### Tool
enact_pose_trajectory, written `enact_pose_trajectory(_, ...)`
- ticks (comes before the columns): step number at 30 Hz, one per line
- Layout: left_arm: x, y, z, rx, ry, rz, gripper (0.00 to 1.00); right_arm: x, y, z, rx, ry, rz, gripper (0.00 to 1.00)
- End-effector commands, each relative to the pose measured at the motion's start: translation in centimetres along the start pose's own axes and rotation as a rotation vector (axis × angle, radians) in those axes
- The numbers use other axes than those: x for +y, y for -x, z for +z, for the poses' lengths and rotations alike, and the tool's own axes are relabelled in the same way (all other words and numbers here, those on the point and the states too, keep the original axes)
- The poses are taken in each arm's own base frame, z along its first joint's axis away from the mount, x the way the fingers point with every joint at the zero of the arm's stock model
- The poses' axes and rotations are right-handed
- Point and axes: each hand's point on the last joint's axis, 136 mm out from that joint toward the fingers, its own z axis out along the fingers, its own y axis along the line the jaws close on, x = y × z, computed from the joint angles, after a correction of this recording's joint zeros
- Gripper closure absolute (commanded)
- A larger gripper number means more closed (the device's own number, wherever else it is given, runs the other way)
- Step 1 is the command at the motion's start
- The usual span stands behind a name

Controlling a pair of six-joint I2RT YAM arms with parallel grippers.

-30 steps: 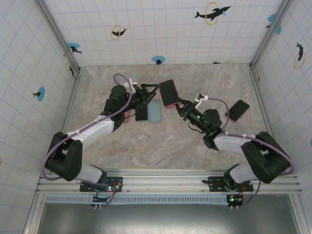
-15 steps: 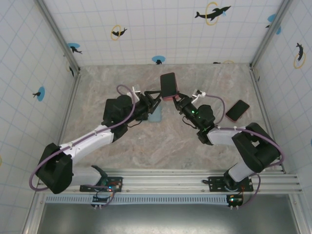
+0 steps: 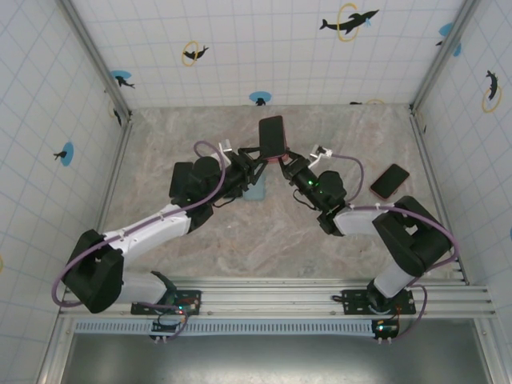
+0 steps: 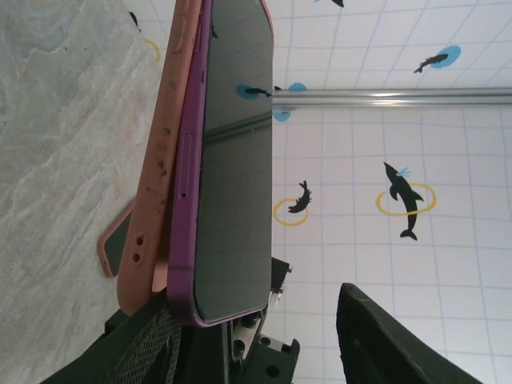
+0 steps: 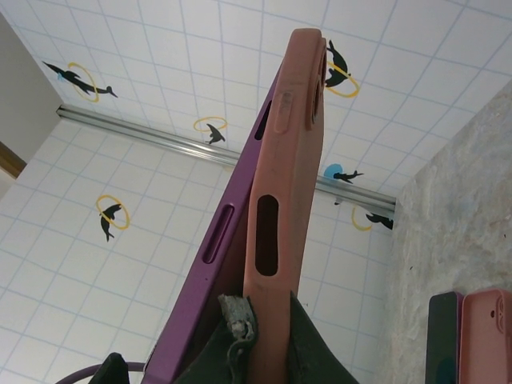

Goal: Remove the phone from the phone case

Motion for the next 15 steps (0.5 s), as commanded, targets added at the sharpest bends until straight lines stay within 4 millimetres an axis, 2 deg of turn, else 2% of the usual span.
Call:
enact_pose_trajectory(1,-0.6,-0.3,0.4,0.015,-0.037,-0.025,0.47,5.3,0.8,0.8,-0.049,0.176,-0.032,0.94)
enact_pose_trajectory(9,-1.5,0.2,1.0,-0.004,-0.084,-0.045,0.53,4.7,-0.1,1.0,-0.045,0.141,-0.07,0.94)
enact_pose_trajectory(15,-1.4,1.4,1.2,-0.073,-0.067,-0.044,0.62,4.6,-0.4,1.1,-0.058,0.13,-0.079,0.94)
